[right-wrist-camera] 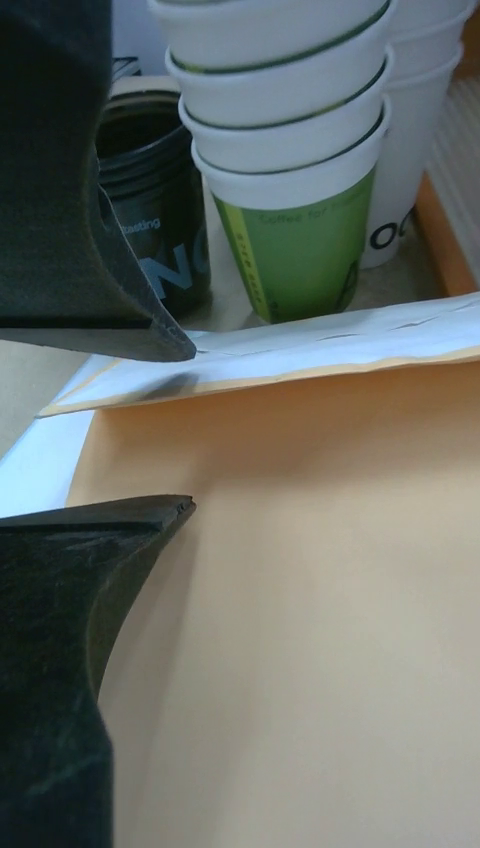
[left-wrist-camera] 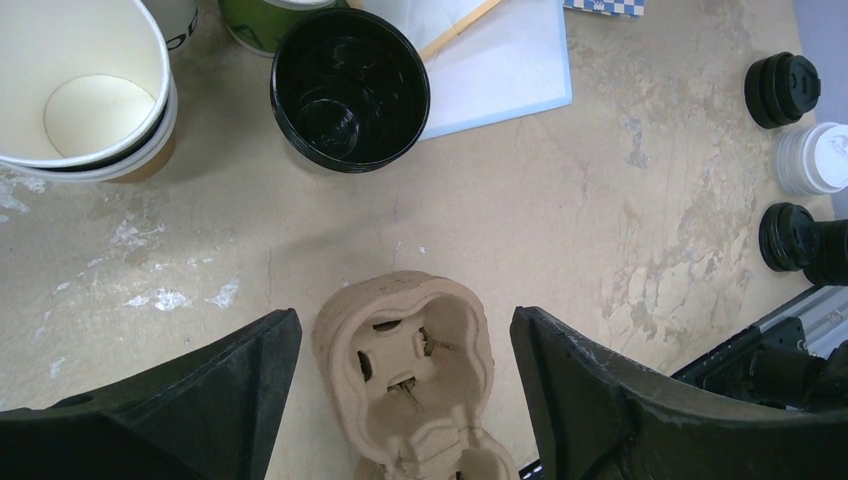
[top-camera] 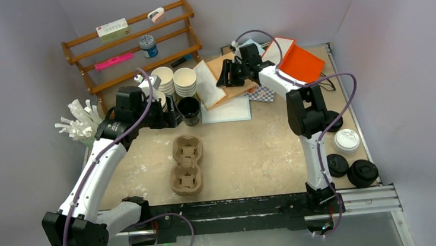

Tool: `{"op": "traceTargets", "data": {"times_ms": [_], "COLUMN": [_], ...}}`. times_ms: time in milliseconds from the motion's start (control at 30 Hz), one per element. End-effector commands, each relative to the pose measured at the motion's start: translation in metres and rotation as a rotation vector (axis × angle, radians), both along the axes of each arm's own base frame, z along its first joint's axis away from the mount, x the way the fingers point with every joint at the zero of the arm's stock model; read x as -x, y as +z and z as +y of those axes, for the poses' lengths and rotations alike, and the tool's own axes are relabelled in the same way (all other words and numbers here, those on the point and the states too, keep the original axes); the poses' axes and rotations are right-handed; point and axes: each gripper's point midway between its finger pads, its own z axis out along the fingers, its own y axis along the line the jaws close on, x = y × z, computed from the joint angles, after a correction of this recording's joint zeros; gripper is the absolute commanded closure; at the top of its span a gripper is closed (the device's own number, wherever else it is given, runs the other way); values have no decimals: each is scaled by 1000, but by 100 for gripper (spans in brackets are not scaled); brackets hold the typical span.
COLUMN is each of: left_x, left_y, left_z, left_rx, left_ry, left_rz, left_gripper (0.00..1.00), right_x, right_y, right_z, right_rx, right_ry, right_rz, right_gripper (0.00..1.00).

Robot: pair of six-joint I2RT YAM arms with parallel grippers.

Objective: Pack the takeout coffee

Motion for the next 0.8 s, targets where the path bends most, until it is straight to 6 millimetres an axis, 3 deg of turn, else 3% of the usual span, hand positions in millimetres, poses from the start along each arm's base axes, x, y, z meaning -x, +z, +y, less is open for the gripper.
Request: {"op": "traceTargets", "data": {"times_ms": [0,100,267,333,400,567,667,767], "left_x": [-5,-5,-8,-9,-10,-11,-12,-12], "left_y": [22,26,31,33,35,43,46,49], "left_z": [-1,-2,-4,-5,-6,-4,-6,-9], "left_rx": [24,28,39,44,51,52,67,92], "left_ry": [11,14,14,12,11,19,16,13], "left_rz": [-66,-69,-76,-80,-86,-112,-122,-128], "left_gripper": [19,19,19,19,19,20,20,20], "right_x": [-2,4,8,3,-5,7,30,59], "right_y": [20,21,32,50,65,103,128,132], "right_z": [17,28,26,16,-7,-56,-66,-72], "right_rx": [-23,-40,-22,28,125,287,293,276], "right_ry": [76,115,124,87,-3,-165,-155,-137], "right_rz": [-69,-72,-84,-134,-188,-269,-317,-292], "right_gripper": [48,57,99,100,100,100,100,100]}}
